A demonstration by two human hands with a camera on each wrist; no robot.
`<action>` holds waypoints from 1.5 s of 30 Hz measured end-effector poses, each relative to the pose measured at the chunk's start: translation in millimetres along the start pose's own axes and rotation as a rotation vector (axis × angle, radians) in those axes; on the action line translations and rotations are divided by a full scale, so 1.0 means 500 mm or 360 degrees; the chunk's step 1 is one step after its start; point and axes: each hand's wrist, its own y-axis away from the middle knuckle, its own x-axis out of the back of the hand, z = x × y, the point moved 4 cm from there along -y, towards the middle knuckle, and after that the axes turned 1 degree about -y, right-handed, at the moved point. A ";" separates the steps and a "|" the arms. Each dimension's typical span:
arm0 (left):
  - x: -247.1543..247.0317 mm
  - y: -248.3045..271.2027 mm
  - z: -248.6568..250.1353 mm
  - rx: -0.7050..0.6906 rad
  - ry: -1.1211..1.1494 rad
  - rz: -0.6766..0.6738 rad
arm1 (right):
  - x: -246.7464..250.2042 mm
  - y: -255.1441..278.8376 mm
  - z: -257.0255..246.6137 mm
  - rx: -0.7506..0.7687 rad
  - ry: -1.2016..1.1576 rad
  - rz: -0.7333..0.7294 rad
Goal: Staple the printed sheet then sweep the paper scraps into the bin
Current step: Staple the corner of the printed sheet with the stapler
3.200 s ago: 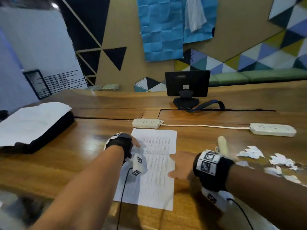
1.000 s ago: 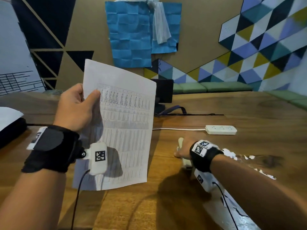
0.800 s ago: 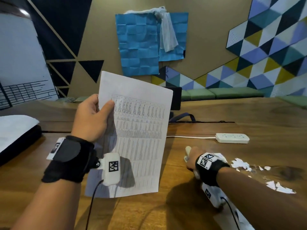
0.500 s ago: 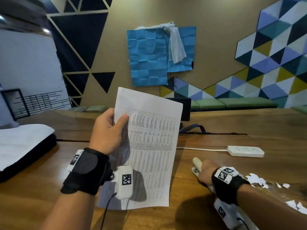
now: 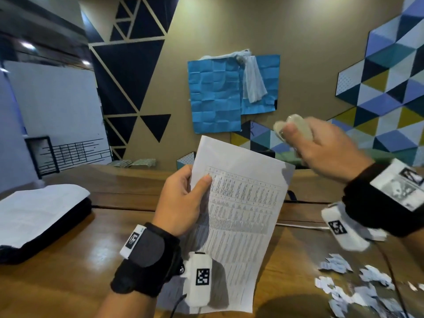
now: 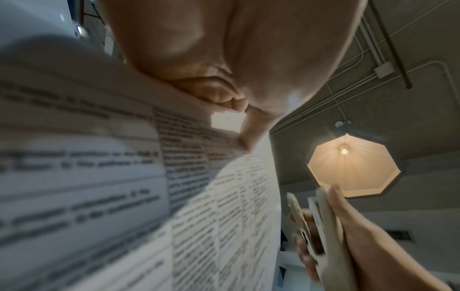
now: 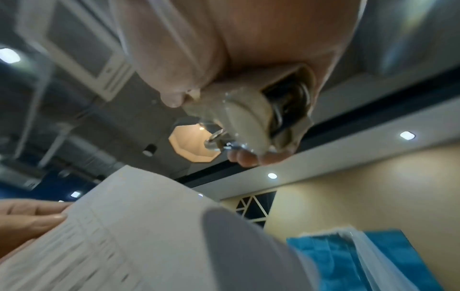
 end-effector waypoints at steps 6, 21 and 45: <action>-0.026 0.006 0.015 -0.0099 -0.0119 -0.0019 | -0.017 -0.042 -0.107 0.0572 0.0497 -0.0348; -0.053 0.031 0.041 -0.0422 -0.0292 0.0039 | -0.044 -0.040 -0.193 0.0970 0.0981 -0.0700; -0.041 0.027 0.054 -0.0508 -0.0062 0.0013 | -0.067 -0.021 -0.223 0.0980 0.0917 -0.0761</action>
